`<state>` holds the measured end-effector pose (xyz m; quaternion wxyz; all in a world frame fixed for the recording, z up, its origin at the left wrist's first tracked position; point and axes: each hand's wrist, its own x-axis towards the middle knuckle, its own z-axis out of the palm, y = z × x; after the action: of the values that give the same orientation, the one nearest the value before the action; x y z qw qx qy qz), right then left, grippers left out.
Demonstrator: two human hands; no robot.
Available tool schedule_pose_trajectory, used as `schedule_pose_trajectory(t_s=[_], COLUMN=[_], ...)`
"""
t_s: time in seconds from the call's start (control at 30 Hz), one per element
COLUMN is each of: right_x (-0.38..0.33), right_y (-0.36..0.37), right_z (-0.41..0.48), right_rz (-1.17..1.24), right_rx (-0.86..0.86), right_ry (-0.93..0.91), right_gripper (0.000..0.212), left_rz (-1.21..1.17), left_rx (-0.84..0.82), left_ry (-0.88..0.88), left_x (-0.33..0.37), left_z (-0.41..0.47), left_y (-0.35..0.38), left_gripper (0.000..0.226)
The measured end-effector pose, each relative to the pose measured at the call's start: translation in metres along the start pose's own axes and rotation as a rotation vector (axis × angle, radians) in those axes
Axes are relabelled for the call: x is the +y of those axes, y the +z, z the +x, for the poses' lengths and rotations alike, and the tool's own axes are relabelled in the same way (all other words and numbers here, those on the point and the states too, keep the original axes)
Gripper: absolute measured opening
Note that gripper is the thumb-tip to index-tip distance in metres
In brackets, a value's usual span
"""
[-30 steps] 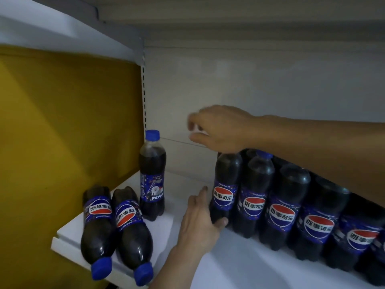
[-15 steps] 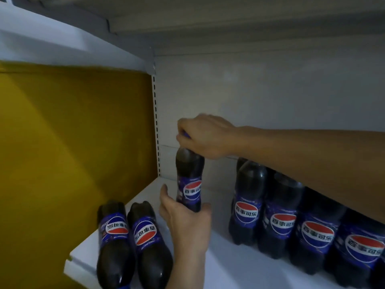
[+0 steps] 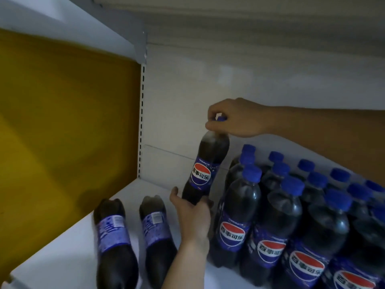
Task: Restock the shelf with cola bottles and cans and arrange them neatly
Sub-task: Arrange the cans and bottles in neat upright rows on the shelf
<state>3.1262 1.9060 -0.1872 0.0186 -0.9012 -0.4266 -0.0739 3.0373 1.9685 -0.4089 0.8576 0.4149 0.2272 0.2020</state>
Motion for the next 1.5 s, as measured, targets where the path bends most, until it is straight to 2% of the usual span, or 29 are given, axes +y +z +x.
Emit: schedule_pose_trajectory(t_s=[0.07,0.17,0.3,0.43,0.77,0.87,0.93,1.0,1.07,1.1,1.17,1.27,1.4,1.5], right_x=[0.008,0.016,0.022,0.020,0.010,0.001,-0.006,-0.016,-0.034,-0.046,-0.071,-0.100,-0.117,-0.118], right_y=[0.008,0.023,0.037,0.043,0.050,0.054,0.051,0.043,0.032,0.029,0.030,0.058,0.138,0.197], right_z=[0.003,0.012,0.024,0.030,0.044,0.046,0.042,0.035,0.023,0.013,-0.013,-0.064,-0.116,-0.132], right_rz=[-0.001,-0.039,-0.148,-0.345,-0.406,-0.428,-0.422,-0.367,-0.303,-0.258,-0.118,0.174,0.641,0.813], right_rx=[-0.004,-0.020,-0.018,-0.081,-0.203,-0.204,-0.131,0.003,0.097,0.123,0.163,0.292,0.560,0.649], right_ry=[0.009,0.018,0.057,0.062,0.121,0.155,0.151,0.118,0.086,0.067,0.021,-0.008,0.101,0.190], right_gripper=[0.026,0.032,0.035,0.041,0.039,0.031,0.024,0.019,0.019,0.019,0.016,0.014,0.020,0.025], left_rz=[-0.007,-0.027,0.007,0.110,0.248,0.293,0.397,0.689,1.165,1.387,1.654,1.615,1.357,1.066], left_rx=[0.038,-0.007,-0.060,-0.105,-0.165,-0.175,-0.214,-0.226,-0.164,-0.141,-0.150,-0.158,-0.043,-0.030], left_ry=[-0.013,-0.068,-0.128,-0.119,-0.227,-0.180,-0.043,0.208,0.486,0.518,0.359,0.225,0.250,0.180], left_x=[-0.001,-0.009,-0.021,-0.023,-0.015,-0.004,0.008,0.022,0.029,0.030,0.029,0.032,0.037,0.040], left_z=[0.016,0.033,0.044,0.044,0.039,0.027,0.015,0.003,-0.002,-0.003,-0.004,-0.013,-0.015,-0.019], left_y=[0.001,0.003,0.010,0.007,-0.002,-0.002,-0.005,-0.019,-0.041,-0.053,-0.068,-0.075,-0.079,-0.084], left_gripper=[0.061,0.047,0.047,0.037,0.021,0.022,0.022,0.029,0.049,0.055,0.069,0.073,0.043,0.049])
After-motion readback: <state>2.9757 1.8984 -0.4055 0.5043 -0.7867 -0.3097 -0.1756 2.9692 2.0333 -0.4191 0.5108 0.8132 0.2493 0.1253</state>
